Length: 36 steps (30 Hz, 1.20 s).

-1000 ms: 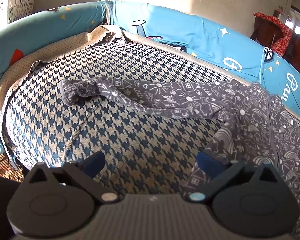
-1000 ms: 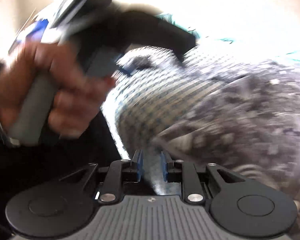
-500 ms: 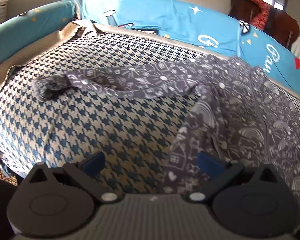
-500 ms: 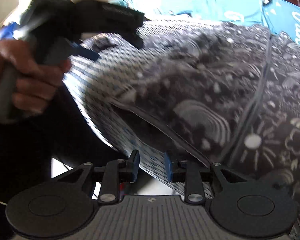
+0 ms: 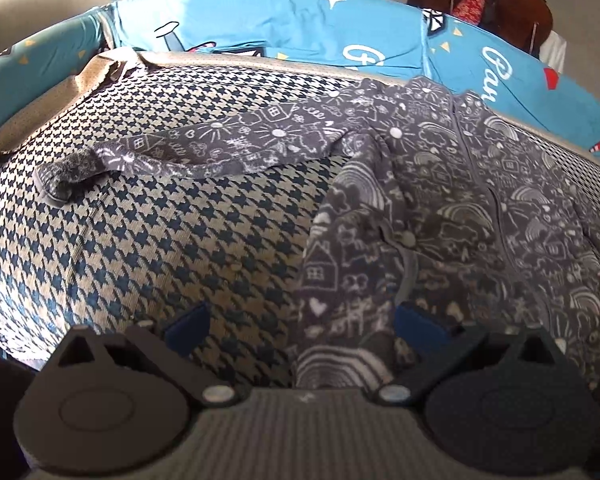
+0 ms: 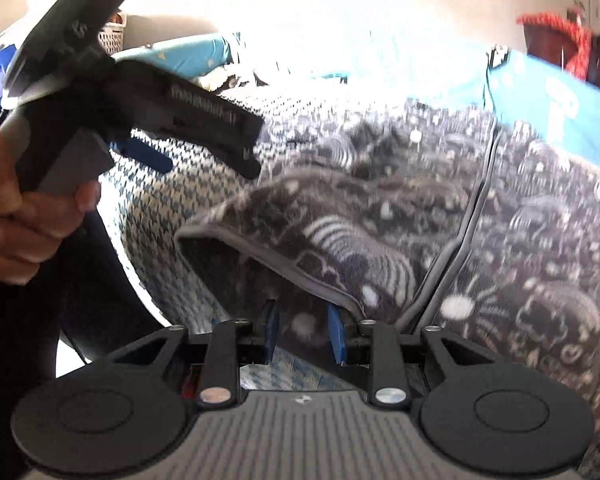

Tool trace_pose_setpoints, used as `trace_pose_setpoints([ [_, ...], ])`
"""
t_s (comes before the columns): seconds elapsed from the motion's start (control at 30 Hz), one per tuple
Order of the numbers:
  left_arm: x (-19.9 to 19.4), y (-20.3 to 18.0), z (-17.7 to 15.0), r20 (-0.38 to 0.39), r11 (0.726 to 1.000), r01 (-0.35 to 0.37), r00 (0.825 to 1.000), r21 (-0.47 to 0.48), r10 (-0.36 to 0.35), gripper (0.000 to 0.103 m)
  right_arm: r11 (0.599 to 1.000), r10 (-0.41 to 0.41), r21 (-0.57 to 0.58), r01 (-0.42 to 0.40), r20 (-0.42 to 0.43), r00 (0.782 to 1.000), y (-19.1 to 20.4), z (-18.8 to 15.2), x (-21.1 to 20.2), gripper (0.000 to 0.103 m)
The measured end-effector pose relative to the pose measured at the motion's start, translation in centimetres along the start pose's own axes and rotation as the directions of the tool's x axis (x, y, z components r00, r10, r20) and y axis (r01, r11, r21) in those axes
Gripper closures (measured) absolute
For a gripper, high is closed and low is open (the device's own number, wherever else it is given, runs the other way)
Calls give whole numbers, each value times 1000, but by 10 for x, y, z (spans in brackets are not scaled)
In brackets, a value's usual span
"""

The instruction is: Fold clothes

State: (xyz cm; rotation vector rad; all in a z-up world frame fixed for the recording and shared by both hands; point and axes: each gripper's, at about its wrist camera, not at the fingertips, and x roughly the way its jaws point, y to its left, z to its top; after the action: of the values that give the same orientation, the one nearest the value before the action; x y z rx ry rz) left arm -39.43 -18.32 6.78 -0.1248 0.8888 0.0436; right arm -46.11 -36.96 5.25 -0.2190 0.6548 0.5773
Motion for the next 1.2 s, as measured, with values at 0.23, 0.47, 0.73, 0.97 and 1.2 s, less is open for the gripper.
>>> trace_pose_setpoints([
  [0.23,-8,-3,-7,1,999,28,1000,42,-28,0,992,-56,-107,66,91,994,6,13,-12,76],
  [0.47,-12,-6,-13,-8,996,38,999,76,-38,0,988,-33,-145,51,127,991,-3,31,-18,76],
  [0.73,-3,-17,-17,-35,989,36,999,146,-31,0,988,-34,-142,57,164,986,-13,51,-17,76],
  [0.97,4,-36,-8,2,979,57,998,196,-59,0,987,-27,-151,53,168,985,-23,66,-14,75],
  [1.2,10,-56,-1,26,965,89,995,246,-99,0,998,-14,-60,25,169,986,-38,80,-7,75],
])
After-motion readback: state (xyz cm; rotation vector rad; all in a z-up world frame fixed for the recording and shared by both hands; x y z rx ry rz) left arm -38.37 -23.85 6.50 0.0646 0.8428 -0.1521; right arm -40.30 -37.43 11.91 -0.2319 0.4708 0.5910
